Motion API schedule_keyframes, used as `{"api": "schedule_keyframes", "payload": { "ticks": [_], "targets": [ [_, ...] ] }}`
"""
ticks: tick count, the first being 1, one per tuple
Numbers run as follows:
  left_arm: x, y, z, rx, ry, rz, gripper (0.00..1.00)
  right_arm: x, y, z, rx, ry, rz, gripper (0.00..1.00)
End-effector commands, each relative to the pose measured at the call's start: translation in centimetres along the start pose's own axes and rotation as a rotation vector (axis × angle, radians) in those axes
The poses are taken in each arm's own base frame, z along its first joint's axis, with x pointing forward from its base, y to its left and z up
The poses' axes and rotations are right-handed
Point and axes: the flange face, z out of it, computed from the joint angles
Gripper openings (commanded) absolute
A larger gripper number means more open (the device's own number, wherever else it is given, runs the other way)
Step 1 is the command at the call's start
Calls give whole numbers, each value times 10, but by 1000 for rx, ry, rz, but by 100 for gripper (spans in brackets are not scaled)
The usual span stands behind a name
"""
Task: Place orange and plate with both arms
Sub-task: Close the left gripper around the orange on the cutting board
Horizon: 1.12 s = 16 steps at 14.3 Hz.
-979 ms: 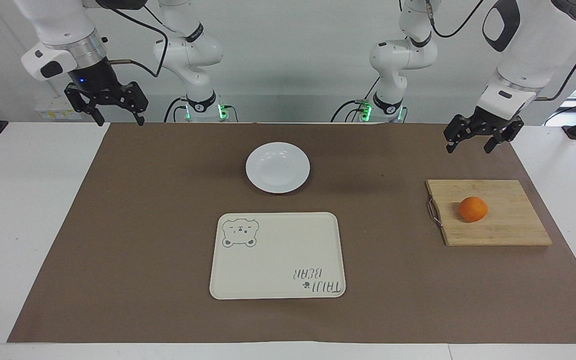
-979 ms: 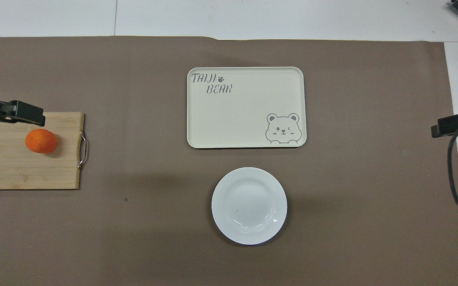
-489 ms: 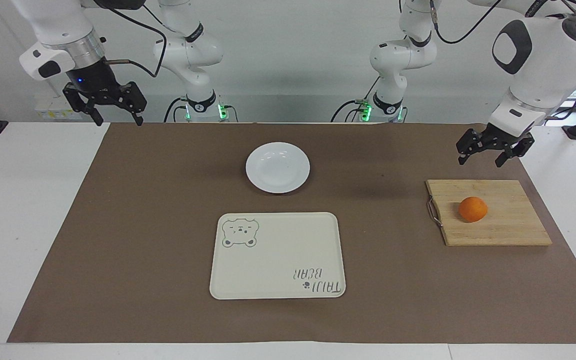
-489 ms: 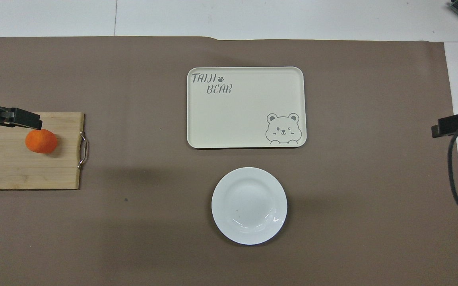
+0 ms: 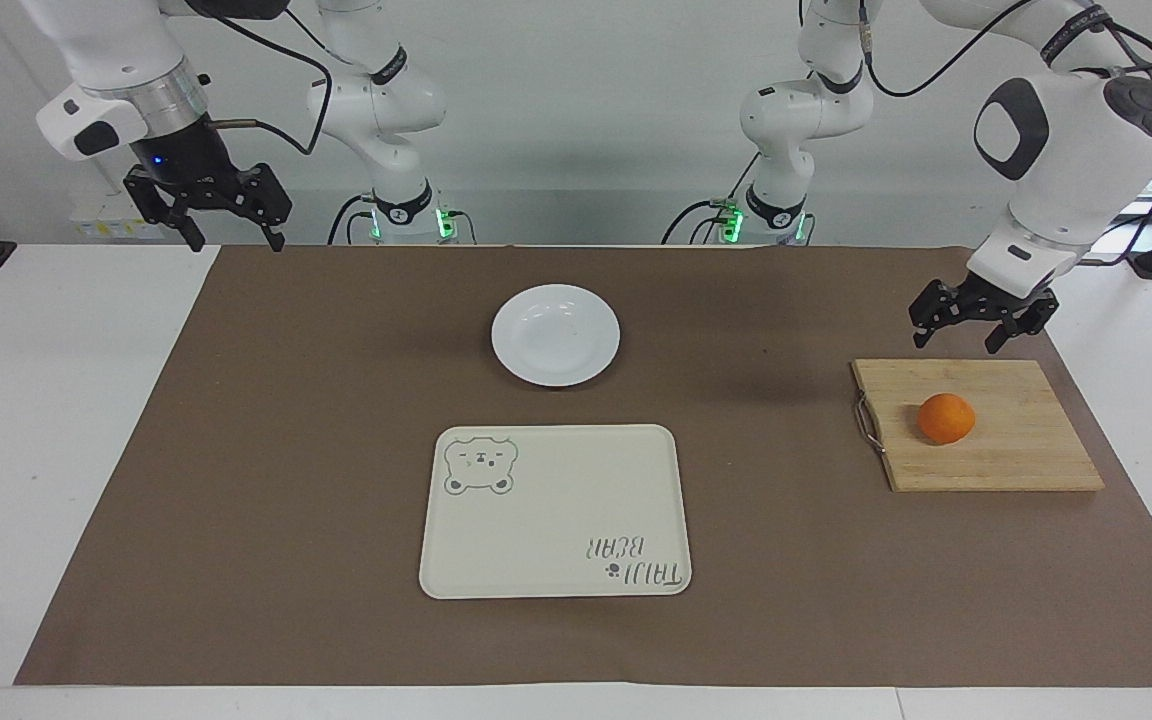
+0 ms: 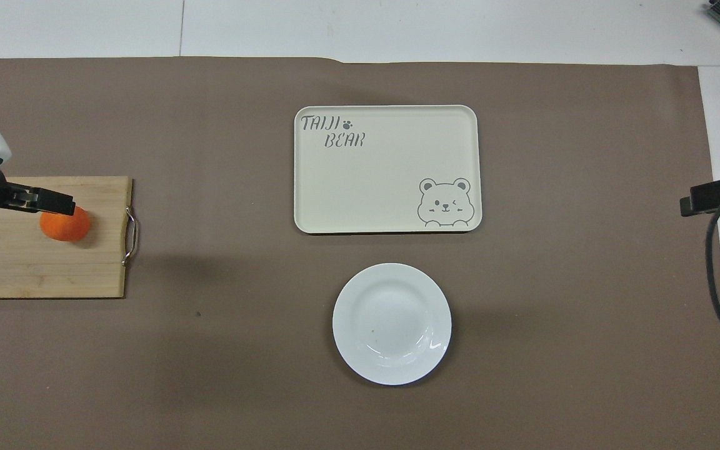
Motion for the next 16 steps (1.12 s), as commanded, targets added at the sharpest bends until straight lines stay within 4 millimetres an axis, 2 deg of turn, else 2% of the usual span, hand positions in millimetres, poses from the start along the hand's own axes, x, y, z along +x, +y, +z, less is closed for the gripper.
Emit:
{"api": "schedule_keyframes", "payload": {
  "ticks": [1,6,8,16],
  "targets": [
    [-15,-5,15,-6,18,8,100,0,4,-4,20,9,14,100],
    [-18,-24,55,-10,17,10,100,0,3,-3,20,6,13,100],
    [-16,-39,74,-14,11,-1,100,0,2,-3,20,6,11,100],
    [-10,-53,109,-22,11,-21,100,-1,2,-3,20,4,10,100]
  ]
}}
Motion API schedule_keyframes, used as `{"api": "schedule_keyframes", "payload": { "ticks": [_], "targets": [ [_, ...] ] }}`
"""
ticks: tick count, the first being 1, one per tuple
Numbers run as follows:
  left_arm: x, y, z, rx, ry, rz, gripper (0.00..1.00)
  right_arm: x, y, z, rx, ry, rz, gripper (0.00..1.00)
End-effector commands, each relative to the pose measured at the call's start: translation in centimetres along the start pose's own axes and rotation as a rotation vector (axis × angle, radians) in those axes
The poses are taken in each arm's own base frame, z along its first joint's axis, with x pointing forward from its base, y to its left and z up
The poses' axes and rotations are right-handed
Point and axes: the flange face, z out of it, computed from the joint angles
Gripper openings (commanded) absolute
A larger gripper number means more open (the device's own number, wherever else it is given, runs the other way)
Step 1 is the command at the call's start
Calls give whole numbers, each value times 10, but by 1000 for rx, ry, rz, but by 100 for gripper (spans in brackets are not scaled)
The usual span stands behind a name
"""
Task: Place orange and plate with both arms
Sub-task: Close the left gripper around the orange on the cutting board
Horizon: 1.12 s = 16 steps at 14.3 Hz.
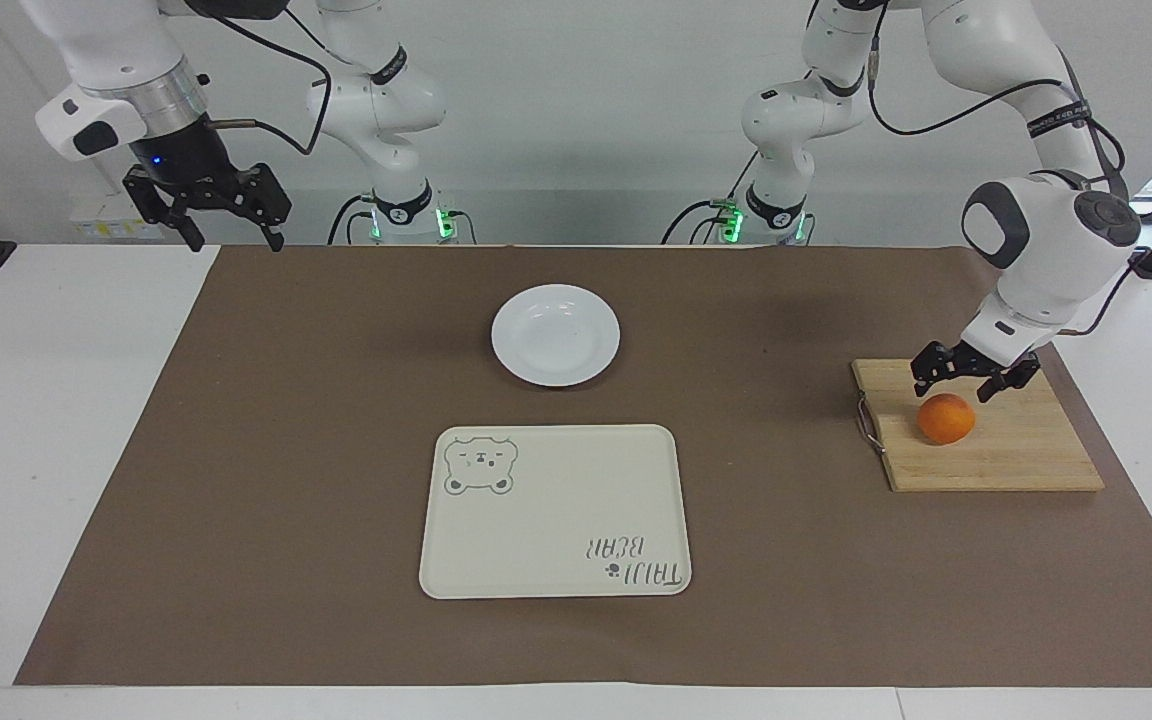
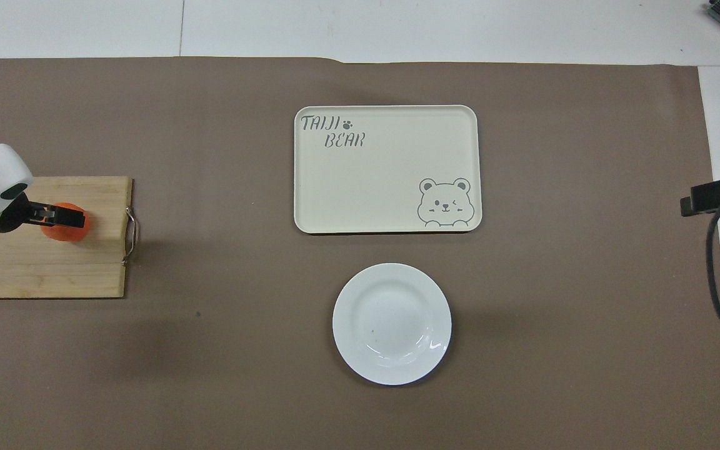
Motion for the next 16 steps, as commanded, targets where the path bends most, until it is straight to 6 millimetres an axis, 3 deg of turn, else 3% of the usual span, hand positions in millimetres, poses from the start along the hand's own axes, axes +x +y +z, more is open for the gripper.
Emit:
{"api": "schedule_keyframes", "payload": {
  "ticks": [1,6,16],
  "targets": [
    [-3,-7,10,-13,10,-4,100,-1,1,-3,20,1,9,100],
    [-2,-16,39,-20,5,-20,100,-1,2,-4,20,3,10,100],
    [5,-14,55,-3,37,36,100,-5,2,0,23,-11,9,100]
  ]
}}
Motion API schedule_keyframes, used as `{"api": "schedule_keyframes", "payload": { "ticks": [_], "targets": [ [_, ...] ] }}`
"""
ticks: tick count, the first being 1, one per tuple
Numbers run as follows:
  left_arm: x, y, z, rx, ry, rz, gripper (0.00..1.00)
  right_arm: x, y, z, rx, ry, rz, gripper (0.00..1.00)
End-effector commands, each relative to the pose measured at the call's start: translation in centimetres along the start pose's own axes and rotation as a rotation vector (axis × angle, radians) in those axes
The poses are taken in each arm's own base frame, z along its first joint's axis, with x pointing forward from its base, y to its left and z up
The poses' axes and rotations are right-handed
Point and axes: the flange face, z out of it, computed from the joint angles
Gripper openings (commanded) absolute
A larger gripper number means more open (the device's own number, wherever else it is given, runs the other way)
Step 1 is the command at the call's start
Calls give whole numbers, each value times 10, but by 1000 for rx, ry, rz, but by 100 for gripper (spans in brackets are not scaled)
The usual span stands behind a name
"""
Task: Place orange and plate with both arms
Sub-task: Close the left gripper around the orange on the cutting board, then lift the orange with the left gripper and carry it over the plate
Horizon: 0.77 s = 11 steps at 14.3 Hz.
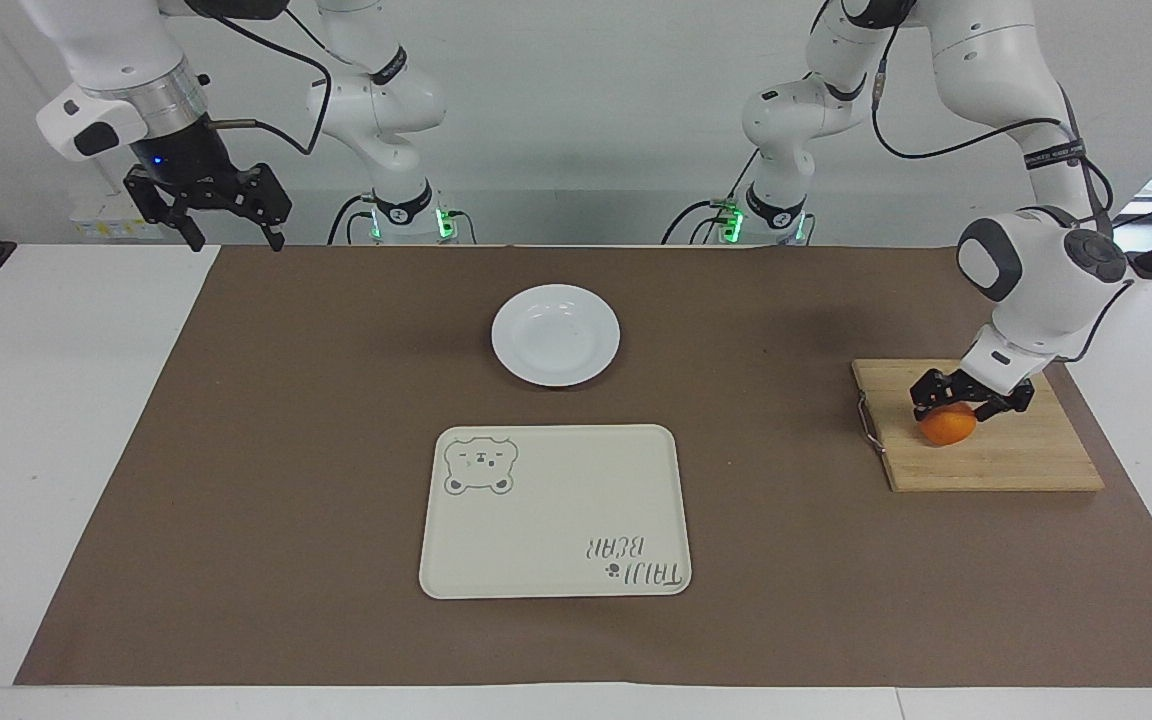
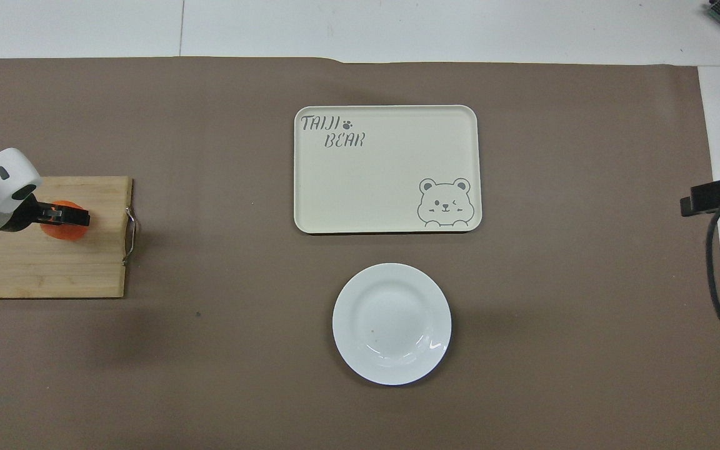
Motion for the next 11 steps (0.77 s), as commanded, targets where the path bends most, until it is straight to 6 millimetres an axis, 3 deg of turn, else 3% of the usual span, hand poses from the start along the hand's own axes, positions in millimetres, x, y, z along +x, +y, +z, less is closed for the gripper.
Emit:
{"api": "schedule_keyframes", "payload": {
  "ticks": [1,11],
  "targets": [
    [-3,1,9,-1,6,65,100,-5,2,1,23,-8,9,100],
    [-9,1,14,109,-14,249,100,-7,6,1,24,-10,15,100]
  ]
}}
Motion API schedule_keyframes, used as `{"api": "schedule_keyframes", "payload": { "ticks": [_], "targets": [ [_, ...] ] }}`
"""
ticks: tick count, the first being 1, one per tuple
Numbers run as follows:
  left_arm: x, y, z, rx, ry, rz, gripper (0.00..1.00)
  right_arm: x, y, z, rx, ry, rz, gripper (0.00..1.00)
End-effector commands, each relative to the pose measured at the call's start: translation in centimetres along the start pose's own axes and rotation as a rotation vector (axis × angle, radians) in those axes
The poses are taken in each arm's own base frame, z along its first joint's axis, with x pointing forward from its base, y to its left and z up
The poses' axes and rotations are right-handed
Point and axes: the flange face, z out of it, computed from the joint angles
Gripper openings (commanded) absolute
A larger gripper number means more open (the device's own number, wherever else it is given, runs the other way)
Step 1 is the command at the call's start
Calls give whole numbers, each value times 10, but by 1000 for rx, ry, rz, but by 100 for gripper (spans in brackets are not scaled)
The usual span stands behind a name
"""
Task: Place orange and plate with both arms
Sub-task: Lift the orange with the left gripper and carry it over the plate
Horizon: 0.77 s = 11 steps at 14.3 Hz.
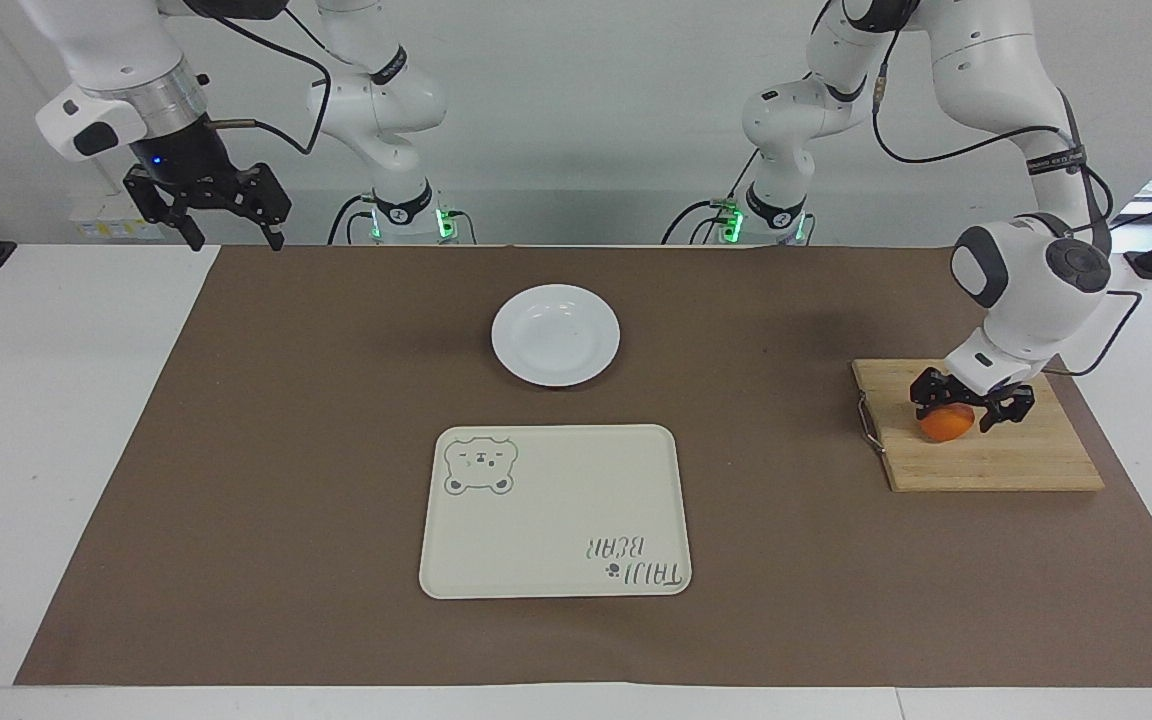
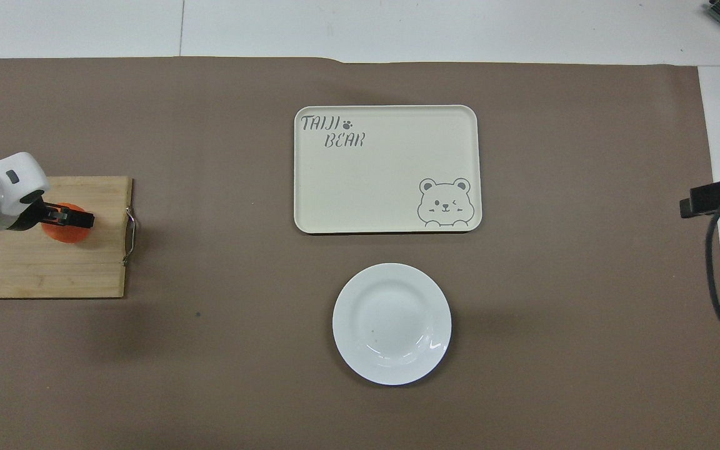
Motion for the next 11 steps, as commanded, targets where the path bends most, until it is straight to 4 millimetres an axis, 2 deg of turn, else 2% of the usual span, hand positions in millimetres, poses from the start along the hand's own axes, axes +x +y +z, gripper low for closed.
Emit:
{"api": "schedule_keyframes", "payload": {
  "ticks": [1,6,8,9,11],
  "targets": [
    [-8,2,5,25,8,21,100,-7,3,0,24,-7,10,100],
    [-14,3,9,18,-6,19,100,-6,4,1,24,-7,12,100],
    [-17,5,10,14,-14,15,29,-7,3,1,24,-7,10,100],
    [-16,9,10,12,-15,9,0,-7,4,1,24,-7,12,100],
    [-14,10,7,11,-18,-2,0,-6,4,2,24,-6,12,100]
  ]
}}
